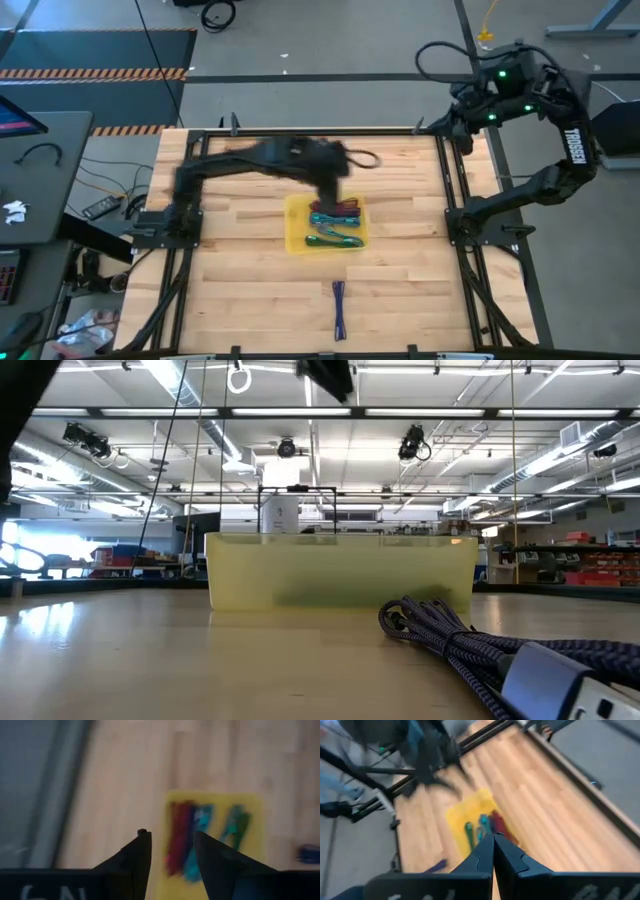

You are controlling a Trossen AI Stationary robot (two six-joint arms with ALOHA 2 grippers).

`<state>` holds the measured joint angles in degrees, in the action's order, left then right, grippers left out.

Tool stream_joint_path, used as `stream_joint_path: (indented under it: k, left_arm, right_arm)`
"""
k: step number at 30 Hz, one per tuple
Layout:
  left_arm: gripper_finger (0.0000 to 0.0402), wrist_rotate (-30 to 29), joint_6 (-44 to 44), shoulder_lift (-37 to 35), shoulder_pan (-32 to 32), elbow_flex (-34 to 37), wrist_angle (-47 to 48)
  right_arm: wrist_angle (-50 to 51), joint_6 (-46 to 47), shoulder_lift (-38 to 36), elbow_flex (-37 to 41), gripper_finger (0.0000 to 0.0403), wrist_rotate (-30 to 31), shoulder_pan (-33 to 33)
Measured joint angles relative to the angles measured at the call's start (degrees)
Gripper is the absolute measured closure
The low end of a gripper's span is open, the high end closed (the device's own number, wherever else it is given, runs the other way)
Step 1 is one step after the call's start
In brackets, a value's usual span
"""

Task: Pick and place USB-C Cables
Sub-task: Put the purple charger cable into the yellow bin

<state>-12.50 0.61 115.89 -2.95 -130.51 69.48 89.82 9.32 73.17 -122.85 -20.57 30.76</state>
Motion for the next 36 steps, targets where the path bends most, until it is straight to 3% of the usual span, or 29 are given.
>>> stream_joint_path:
  k: [7, 11, 19, 22, 26, 30, 33, 36]
  left_arm:
    - [0.0259, -21.4, -15.9, -17.4, 1.9, 4.3, 6.1]
    - [0.026, -29.6, -18.2, -24.6, 6.1, 4.1, 7.1]
    - [0.026, -38.6, -18.2, -32.5, 11.1, 4.1, 12.4]
    - [0.026, -40.7, -17.8, -34.7, 11.0, 4.1, 17.1]
    - [0.026, -41.5, -15.3, -36.8, 9.8, 4.2, 20.7]
    - [0.026, -40.4, -9.0, -38.7, 9.4, 4.2, 20.5]
    - [0.026, -40.1, -5.5, -39.9, 9.4, 4.1, 20.5]
    - [0.026, -38.0, -2.8, -40.9, 9.4, 4.2, 20.5]
  right_arm:
    - [0.1, -1.8, 2.7, 4.8, 0.0393, -11.4, -0.3]
    - [0.1, -2.3, 2.7, 10.3, 0.0393, -18.2, -5.0]
    - [-2.7, 18.4, 2.6, 25.3, 0.0393, -8.2, -23.3]
    - [-14.2, 31.7, 2.6, 32.5, 0.0392, -5.3, -30.9]
    - [-44.7, 50.3, 4.1, 43.2, 0.0391, -0.3, -40.2]
    - [-74.3, 61.2, 10.2, 49.5, 0.0377, 9.1, -46.6]
    - [-82.9, 66.4, 17.4, 49.9, 0.0359, 11.1, -49.2]
    - [-83.8, 73.2, 24.4, 48.6, 0.034, 9.0, -51.0]
